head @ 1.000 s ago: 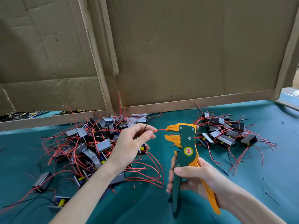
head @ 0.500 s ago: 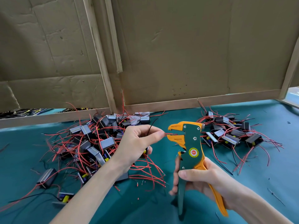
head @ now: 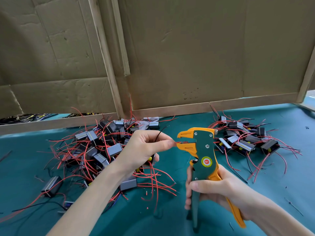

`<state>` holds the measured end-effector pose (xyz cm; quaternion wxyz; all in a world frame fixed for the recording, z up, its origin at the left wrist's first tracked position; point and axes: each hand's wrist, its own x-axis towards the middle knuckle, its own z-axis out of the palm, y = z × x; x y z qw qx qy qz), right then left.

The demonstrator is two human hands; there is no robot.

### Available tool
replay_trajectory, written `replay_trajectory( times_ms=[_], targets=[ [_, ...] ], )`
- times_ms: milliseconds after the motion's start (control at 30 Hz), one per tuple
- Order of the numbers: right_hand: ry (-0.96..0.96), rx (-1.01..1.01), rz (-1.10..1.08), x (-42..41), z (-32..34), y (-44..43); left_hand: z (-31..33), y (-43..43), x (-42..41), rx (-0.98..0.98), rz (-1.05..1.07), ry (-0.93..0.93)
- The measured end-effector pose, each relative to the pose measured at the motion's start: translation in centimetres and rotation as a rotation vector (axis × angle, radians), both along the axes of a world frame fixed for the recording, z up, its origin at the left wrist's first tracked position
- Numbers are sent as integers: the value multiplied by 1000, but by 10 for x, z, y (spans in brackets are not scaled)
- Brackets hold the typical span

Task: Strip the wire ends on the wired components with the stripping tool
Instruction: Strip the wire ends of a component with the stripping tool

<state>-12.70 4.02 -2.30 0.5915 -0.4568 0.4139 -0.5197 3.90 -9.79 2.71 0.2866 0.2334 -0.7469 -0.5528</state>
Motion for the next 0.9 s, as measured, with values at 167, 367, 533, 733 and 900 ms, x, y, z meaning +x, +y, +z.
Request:
replay_trajectory(
  times_ms=[167, 367, 533, 733, 900],
  targets=[
    [58, 56, -85, 10, -1, 4, 9, -5, 7, -48, -71, -84],
    [-35, 205, -252, 33, -10, 5, 0, -7, 5, 100, -81, -36],
    [-185, 164, -279, 21, -8, -1, -17, -3, -5, 283, -161, 62],
    [-197, -20, -219, 3, 1, -3, -6, -11, 0, 37, 9, 73],
    [-136, -5, -131, 2, 0, -2, 6, -6, 3, -166, 16, 52]
  ],
)
